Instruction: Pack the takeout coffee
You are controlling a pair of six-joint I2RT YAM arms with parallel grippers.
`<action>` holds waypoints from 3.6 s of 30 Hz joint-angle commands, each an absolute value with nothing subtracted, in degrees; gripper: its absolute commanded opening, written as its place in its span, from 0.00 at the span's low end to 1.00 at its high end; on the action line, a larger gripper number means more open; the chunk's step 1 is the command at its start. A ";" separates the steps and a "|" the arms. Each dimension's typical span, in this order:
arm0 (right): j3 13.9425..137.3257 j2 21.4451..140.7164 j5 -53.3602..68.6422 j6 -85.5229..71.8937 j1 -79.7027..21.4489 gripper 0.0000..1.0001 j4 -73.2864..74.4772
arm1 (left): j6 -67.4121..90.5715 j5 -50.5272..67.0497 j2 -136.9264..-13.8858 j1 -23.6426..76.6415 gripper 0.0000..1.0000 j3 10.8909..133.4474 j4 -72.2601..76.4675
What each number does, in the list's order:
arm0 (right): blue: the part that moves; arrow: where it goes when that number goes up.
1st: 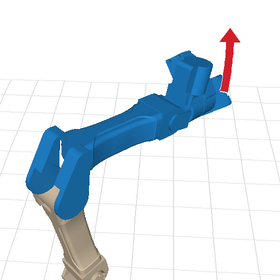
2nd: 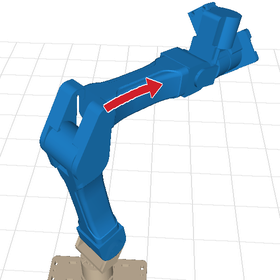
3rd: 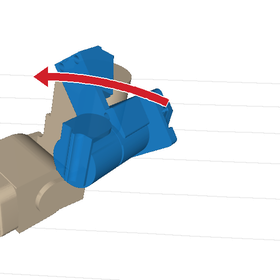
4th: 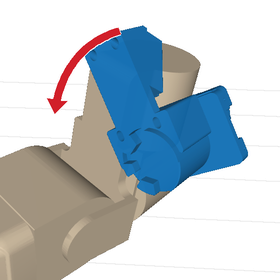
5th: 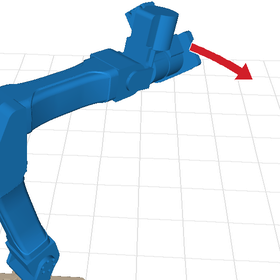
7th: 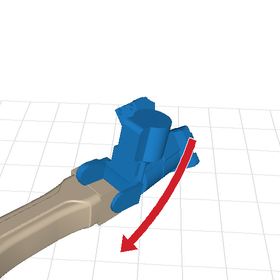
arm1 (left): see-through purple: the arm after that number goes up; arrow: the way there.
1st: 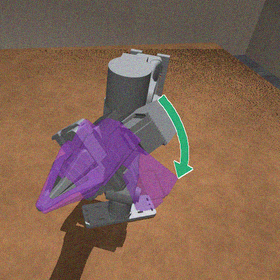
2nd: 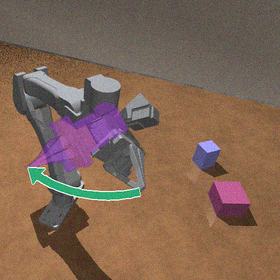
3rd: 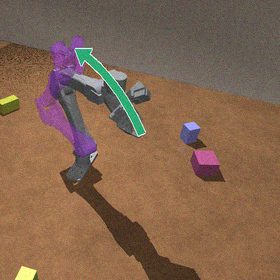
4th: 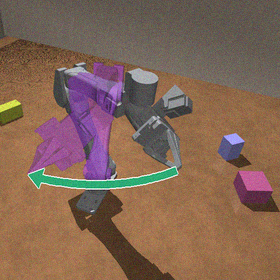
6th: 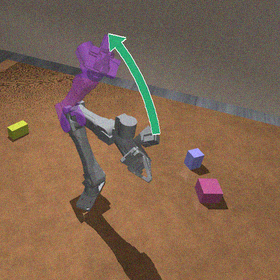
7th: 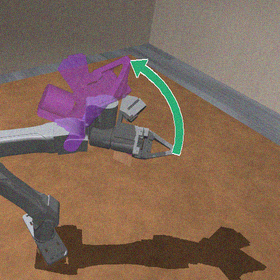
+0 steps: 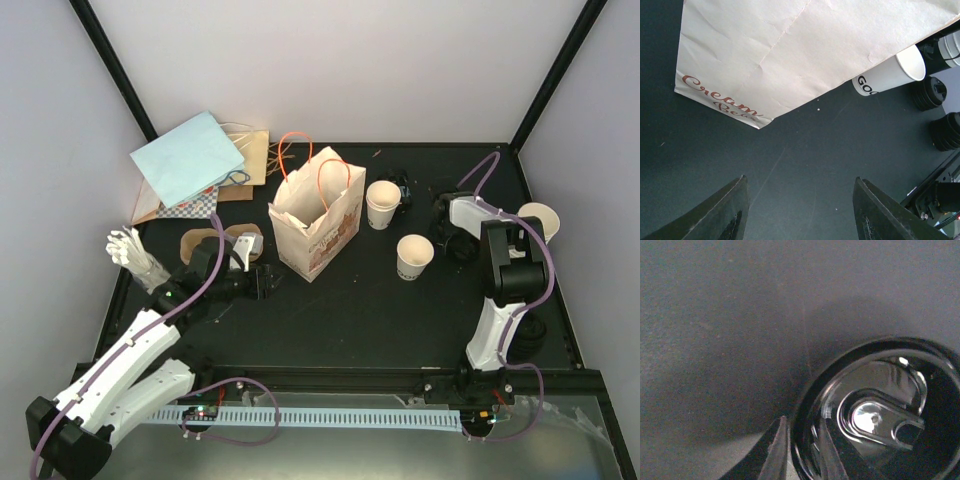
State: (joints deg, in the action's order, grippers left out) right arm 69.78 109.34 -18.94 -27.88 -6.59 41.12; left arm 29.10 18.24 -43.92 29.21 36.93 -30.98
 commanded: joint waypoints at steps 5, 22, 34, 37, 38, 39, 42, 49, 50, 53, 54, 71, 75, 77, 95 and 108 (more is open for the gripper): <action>71.84 104.67 -17.77 -26.93 -6.28 0.13 41.05 | 28.84 18.67 -43.44 28.96 0.59 36.98 -30.45; 77.08 81.31 -11.05 -22.80 -13.77 0.12 50.86 | 27.34 21.50 -43.13 28.95 0.68 38.76 -29.32; 71.97 60.21 43.99 -22.86 -14.89 0.17 42.39 | 22.75 37.31 -40.92 30.24 0.90 39.44 -6.84; 68.58 57.21 54.34 -28.67 -15.26 0.17 35.28 | 25.35 37.59 -41.79 31.99 0.97 39.39 4.25; 67.54 56.27 56.62 -30.69 -15.45 0.17 32.72 | 25.88 37.55 -43.06 32.89 0.98 39.82 7.24; 66.56 55.23 57.99 -32.78 -15.54 0.17 30.18 | 25.26 37.05 -44.27 34.33 0.98 41.22 9.46; 64.57 53.04 59.92 -37.17 -15.89 0.17 25.18 | 17.97 33.32 -47.59 39.47 0.99 45.14 8.64; 65.59 55.17 44.72 -24.26 -20.86 0.26 44.49 | 15.46 24.31 -48.82 42.35 0.99 47.33 0.09; 64.60 55.83 39.76 -22.68 -23.16 0.26 46.66 | 16.16 22.95 -48.52 42.36 0.99 46.73 -1.55; 59.45 57.26 29.70 -21.39 -29.94 0.25 47.86 | 19.32 19.82 -47.45 42.36 0.98 43.25 -6.54; 57.22 57.09 26.89 -21.90 -33.05 0.26 46.53 | 20.72 19.32 -46.81 42.41 0.98 41.29 -7.16; 47.70 62.26 12.31 -26.80 -51.93 0.34 31.29 | 46.83 2.11 -47.12 44.14 0.89 37.15 -43.77; 46.94 64.58 9.49 -27.10 -55.77 0.33 30.18 | 49.16 -1.54 -47.45 44.88 0.87 41.33 -52.99; 45.60 64.36 8.95 -27.70 -56.24 0.33 28.33 | 52.68 -2.10 -47.37 45.19 0.86 41.54 -56.62; 39.70 58.03 8.19 -25.73 -56.25 0.33 23.73 | 72.75 -5.18 -64.96 60.45 0.53 38.10 -68.05; 38.41 55.80 6.59 -25.11 -56.23 0.33 25.04 | 70.80 -0.69 -75.11 62.72 0.44 36.12 -58.45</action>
